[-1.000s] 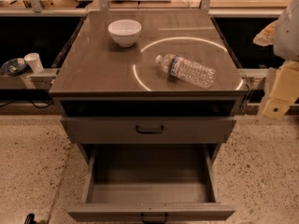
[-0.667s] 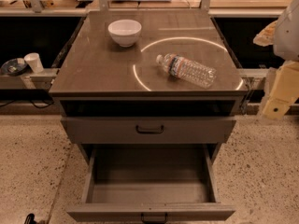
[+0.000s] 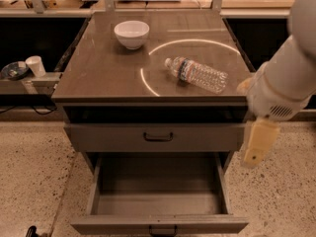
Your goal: Close middle drawer
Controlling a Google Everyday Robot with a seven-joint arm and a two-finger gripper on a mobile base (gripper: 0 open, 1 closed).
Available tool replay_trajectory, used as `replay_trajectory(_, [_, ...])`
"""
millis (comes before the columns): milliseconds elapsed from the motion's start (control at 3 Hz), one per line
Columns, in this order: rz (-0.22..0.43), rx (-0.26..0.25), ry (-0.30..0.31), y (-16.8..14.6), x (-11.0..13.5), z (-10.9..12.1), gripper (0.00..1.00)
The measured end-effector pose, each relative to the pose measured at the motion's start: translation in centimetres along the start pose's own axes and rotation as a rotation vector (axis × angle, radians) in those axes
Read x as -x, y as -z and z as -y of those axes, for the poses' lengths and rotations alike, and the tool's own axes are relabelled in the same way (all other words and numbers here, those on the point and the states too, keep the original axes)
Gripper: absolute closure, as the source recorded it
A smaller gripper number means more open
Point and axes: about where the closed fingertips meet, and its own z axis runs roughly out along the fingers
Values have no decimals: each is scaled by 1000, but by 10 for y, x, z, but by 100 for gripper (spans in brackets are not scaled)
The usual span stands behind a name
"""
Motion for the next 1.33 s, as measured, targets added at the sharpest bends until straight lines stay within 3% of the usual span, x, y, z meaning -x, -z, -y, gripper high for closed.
replay_trajectory(333, [-51, 100, 64, -112, -15, -41, 0])
replay_trajectory(667, [-51, 172, 87, -163, -41, -71, 0])
replay_trajectory(1000, [-52, 174, 87, -163, -40, -72, 0])
replay_trajectory(1333, [-70, 176, 63, -196, -42, -83, 0])
